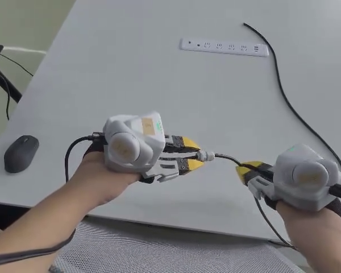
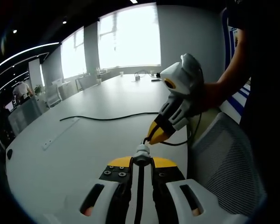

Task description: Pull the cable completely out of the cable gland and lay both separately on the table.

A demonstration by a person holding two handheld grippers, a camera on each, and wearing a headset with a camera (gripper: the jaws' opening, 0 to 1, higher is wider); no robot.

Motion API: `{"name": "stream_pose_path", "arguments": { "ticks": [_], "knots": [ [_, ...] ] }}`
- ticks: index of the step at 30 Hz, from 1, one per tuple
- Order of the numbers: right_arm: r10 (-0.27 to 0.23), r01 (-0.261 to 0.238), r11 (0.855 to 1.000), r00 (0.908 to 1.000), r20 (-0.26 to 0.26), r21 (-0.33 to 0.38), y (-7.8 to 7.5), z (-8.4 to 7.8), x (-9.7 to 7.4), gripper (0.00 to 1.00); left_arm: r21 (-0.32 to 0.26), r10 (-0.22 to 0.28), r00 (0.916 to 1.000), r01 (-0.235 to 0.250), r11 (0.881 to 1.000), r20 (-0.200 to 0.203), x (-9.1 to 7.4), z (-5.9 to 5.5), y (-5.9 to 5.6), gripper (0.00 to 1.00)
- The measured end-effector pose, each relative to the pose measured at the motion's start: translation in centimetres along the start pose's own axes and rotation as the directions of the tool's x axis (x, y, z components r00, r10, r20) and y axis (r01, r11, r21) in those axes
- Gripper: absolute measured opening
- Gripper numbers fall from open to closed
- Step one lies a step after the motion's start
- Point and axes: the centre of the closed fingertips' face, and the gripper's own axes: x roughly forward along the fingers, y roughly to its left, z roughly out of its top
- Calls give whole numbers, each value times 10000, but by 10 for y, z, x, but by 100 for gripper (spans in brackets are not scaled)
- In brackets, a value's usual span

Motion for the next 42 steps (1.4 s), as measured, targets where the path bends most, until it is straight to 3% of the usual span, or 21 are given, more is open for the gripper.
{"name": "stream_pose_path", "arguments": {
  "ticks": [10, 13, 18, 21, 23, 26, 29, 34, 37, 42],
  "knots": [
    [-183, 258, 9839, 9989, -437, 1767, -17, -23, 3, 0, -10, 17, 10000, -17, 10000, 70, 0, 3, 2, 15],
    [-200, 336, 9615, 9984, -528, 2727, -22, -31, 3, 0, -13, 3, 10000, -2, 10000, 96, 1, 4, 2, 15],
    [-274, 491, 9362, 9974, -669, 3481, -28, -41, 3, 0, 4, -31, 9999, 31, 10000, 161, 2, 5, 1, 15],
    [-293, 548, 9117, 9972, -685, 4073, -30, -44, 3, 0, 21, -39, 9997, 39, 10000, 238, 2, 7, 1, 15],
    [-242, 532, 8879, 9973, -690, 4570, -28, -46, 3, 0, 28, -19, 9996, 18, 10000, 270, 1, 7, 1, 15],
    [-232, 584, 8772, 9966, -795, 4766, -27, -49, 3, 0, 22, -17, 9995, 17, 10000, 302, 1, 7, 1, 15],
    [-129, 513, 8461, 9970, -758, 5306, -26, -53, 2, 0, -1, -20, 9995, 20, 10000, 313, 0, 7, 0, 15],
    [-268, 597, 8747, 9968, -750, 4811, -25, -49, 0, 1, 3, -14, 9995, 14, 10000, 322, 0, 7, -1, 15],
    [-447, 727, 9132, 9959, -786, 4009, -31, -49, 0, 1, 4, -13, 9995, 13, 10000, 331, 1, 8, -1, 15],
    [-499, 756, 9267, 9956, -787, 3680, -30, -49, -1, 1, -29, 22, 9991, -21, 10000, 422, 2, 12, -1, 15]
  ]
}}
